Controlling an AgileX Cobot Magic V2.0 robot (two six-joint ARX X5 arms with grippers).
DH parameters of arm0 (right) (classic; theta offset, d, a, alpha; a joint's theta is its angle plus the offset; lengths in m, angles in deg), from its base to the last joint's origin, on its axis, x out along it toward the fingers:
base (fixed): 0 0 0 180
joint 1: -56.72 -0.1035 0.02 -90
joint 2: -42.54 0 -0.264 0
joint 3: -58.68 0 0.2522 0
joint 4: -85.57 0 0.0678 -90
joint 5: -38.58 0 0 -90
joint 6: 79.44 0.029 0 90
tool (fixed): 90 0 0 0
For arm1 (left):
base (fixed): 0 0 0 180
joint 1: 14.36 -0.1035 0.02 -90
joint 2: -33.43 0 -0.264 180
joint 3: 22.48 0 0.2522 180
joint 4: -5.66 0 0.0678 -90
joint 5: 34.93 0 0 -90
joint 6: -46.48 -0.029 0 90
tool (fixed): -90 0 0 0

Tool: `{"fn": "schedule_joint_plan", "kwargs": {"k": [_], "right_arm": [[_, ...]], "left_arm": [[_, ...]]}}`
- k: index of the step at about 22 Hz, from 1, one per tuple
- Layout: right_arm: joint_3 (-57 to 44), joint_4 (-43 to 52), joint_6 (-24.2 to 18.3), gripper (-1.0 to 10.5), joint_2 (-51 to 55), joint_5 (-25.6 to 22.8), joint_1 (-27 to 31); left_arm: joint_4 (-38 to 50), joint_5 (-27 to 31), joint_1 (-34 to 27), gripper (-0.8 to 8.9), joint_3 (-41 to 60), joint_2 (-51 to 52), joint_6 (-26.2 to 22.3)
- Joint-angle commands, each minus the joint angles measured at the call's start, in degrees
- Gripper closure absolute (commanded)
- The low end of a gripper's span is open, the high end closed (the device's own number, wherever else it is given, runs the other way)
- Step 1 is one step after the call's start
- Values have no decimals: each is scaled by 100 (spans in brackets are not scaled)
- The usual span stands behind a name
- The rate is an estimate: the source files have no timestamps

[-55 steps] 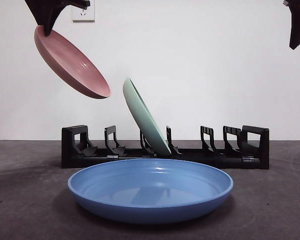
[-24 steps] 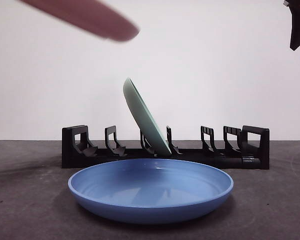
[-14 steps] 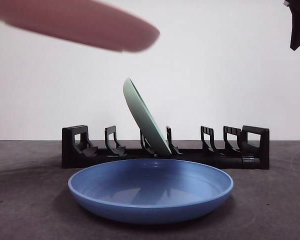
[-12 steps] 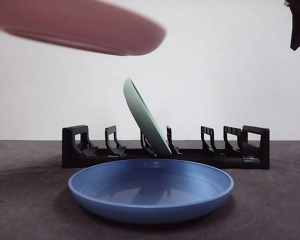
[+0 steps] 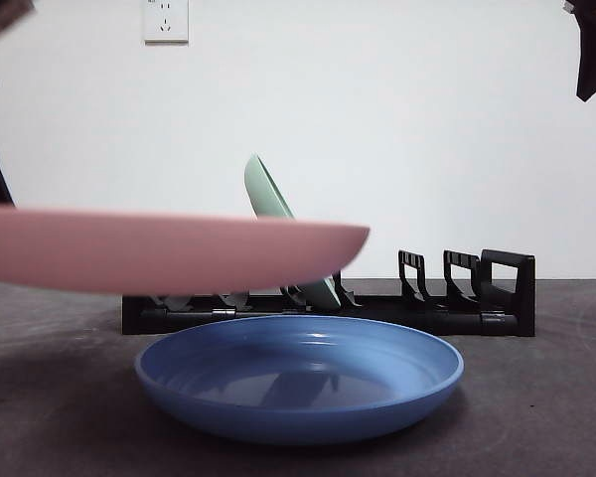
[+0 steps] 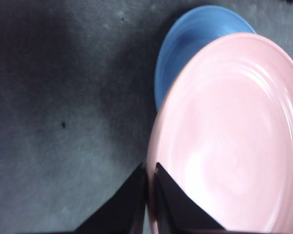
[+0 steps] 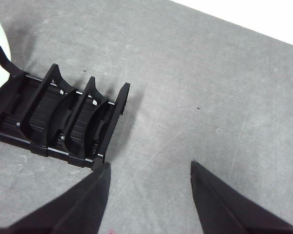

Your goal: Place the plate

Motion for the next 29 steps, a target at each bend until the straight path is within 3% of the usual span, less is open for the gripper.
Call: {"fn": "schedule_joint_plan", "kwargs": {"k": [1,4,10,21,29], "right_arm": [[66,17,76,693,-26,-4,-24],[66,15,76,692,-26,-7,-24],[66,17,76,692,-26,-4,-24],[66,-33,103,692,-26,-2,-24],[66,-48,208,693,-26,0,-24]], "left_arm": [[647,107,116,804,168,-105,892],[737,619,278,803,221,-258,1080],[1005,949,614,804,221,-708,1224],[1910,1449,1180,803,216,-1652,1622],[2402,1464,1292,803,179,-2162,1694]]}}
